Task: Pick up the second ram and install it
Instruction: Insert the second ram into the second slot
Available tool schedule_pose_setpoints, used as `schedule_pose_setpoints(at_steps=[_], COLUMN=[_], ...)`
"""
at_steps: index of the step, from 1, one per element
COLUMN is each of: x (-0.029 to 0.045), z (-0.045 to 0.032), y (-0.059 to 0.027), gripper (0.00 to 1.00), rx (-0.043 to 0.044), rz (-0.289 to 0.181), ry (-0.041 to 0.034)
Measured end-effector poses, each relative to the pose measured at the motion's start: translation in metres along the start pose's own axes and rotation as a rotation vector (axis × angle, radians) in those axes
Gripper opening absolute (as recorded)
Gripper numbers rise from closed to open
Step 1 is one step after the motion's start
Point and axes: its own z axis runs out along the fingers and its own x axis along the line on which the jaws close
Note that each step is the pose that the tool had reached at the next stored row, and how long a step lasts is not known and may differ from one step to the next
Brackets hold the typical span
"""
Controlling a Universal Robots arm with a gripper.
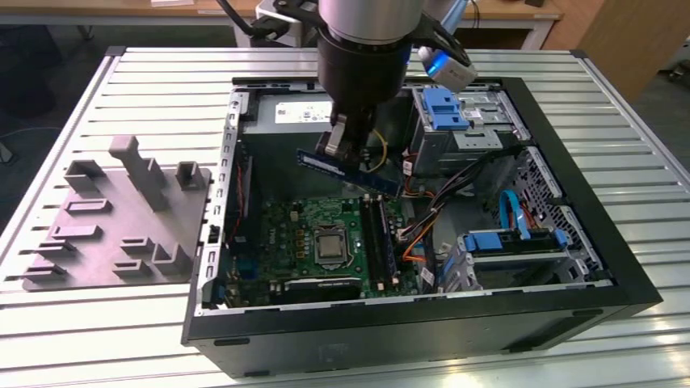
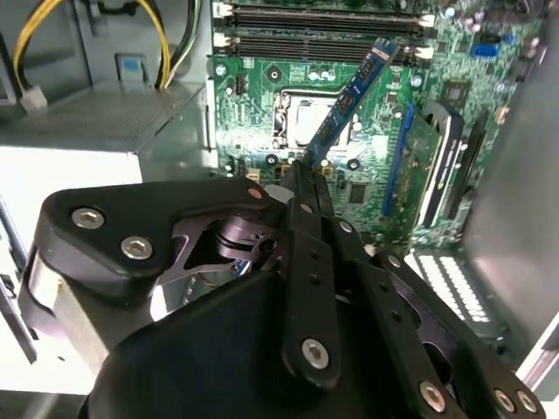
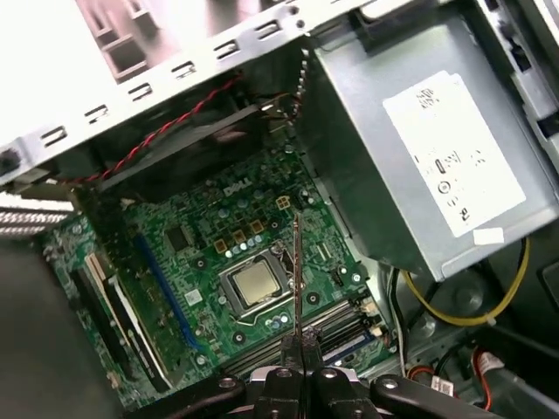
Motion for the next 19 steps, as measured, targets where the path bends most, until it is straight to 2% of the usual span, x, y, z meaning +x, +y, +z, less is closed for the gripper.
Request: schedule_pose_setpoints(at_steps=[19], x=[0.0001], z=[0.0041], y=[-0.0002], gripper=[0.11], rx=[0.009], rz=[0.331], ry=[-0.0141])
